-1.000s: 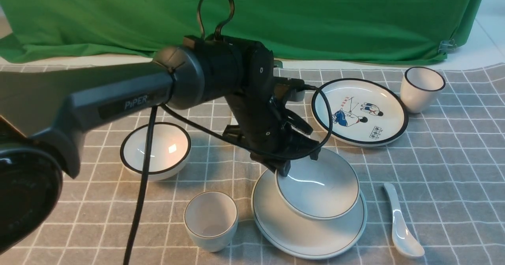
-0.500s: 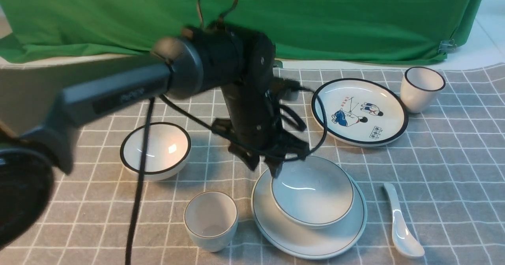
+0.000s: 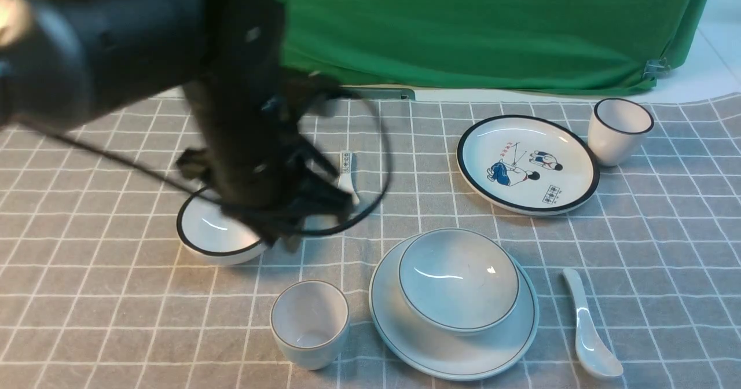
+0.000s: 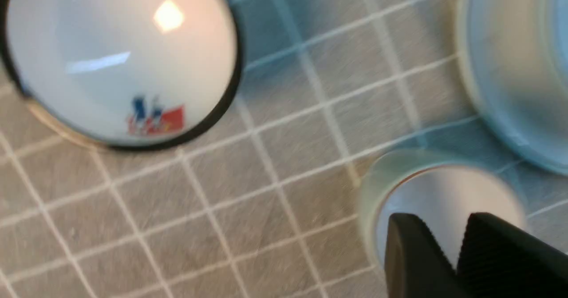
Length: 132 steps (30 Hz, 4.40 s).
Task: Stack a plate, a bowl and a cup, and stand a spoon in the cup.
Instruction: Use the left arm to grab a blue teacup, then use the left arm to put the blue teacup into the blue rice bowl in the middle, then use the right arm to grab a blue soup spoon, then use the right arm to put the blue soup spoon into the blue teacup in the middle
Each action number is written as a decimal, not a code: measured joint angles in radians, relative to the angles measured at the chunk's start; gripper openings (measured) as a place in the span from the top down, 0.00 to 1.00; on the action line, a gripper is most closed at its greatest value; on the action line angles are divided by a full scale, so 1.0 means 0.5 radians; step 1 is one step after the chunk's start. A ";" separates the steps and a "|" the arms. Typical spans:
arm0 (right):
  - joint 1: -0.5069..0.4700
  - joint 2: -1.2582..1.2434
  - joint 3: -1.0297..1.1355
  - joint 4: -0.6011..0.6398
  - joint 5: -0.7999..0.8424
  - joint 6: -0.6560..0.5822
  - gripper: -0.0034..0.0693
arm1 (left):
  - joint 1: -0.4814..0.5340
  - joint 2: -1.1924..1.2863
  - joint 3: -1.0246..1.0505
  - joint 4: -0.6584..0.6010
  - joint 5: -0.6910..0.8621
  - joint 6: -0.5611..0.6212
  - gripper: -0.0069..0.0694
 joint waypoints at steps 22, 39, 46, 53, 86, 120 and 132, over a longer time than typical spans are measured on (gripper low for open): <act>0.000 0.664 -0.412 -0.002 0.599 -0.129 0.86 | 0.129 -0.122 0.498 -0.328 -0.645 0.014 0.45; 0.000 0.660 -0.412 -0.002 0.540 -0.194 0.86 | 0.109 0.194 0.498 -0.298 -0.594 0.132 0.54; 0.000 0.660 -0.412 -0.002 0.532 -0.222 0.86 | 0.109 0.085 0.277 -0.307 -0.500 0.215 0.87; 0.000 0.660 -0.411 -0.002 0.405 -0.226 0.86 | 0.001 0.163 -0.278 -0.351 -0.350 0.254 0.87; 0.000 1.873 -0.679 -0.349 -0.094 0.203 0.44 | -0.312 0.826 -0.917 -0.150 -0.047 0.256 0.44; 0.344 1.472 -0.617 0.028 -1.372 -0.004 0.70 | 0.394 -0.952 0.234 0.103 -0.299 0.183 0.90; 0.730 1.551 0.114 0.045 -2.928 0.071 0.70 | 0.397 -1.024 0.479 0.148 -0.534 0.123 0.90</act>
